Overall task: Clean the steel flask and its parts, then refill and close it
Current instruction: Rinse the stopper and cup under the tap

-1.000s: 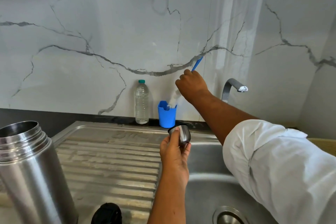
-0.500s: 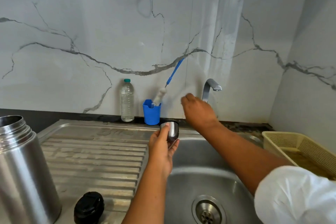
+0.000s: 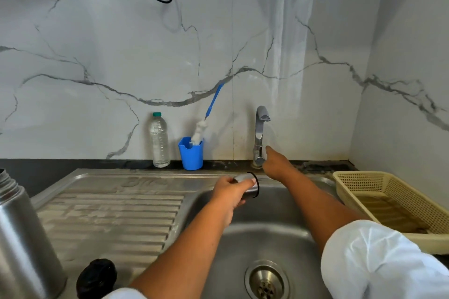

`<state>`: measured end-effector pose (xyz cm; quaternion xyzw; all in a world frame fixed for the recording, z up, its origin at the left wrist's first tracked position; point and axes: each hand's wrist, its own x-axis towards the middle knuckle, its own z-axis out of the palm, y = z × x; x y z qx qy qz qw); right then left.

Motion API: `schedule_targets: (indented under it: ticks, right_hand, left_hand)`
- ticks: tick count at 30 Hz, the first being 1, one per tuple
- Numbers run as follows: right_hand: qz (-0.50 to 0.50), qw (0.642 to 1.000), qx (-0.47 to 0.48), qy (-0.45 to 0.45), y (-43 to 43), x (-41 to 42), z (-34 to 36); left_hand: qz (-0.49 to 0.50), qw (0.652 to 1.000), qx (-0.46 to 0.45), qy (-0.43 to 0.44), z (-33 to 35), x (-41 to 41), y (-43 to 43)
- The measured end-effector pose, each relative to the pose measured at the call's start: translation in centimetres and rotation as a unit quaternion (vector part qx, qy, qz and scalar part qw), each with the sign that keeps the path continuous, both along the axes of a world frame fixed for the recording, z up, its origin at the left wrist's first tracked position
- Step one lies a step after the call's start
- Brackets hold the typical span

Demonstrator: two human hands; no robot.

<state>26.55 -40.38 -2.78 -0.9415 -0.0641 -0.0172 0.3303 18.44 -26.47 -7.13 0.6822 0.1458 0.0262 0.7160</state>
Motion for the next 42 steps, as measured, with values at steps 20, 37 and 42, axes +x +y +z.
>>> schedule_targets:
  ticks: [20,37,42]
  right_hand:
    - [0.06,0.944,0.214,0.245,-3.2,-1.8,-1.8]
    - [-0.068,0.839,0.393,0.369,-2.4,-4.1,-3.5]
    - [-0.07,0.818,0.431,0.375,-2.4,-4.3,-3.2]
  left_hand:
    - [-0.121,0.977,0.177,-0.016,0.3,3.8,-2.6]
    - [-0.119,0.972,0.195,-0.047,-0.2,2.5,-1.7]
    - [-0.149,0.977,0.145,-0.046,0.2,2.9,-1.7]
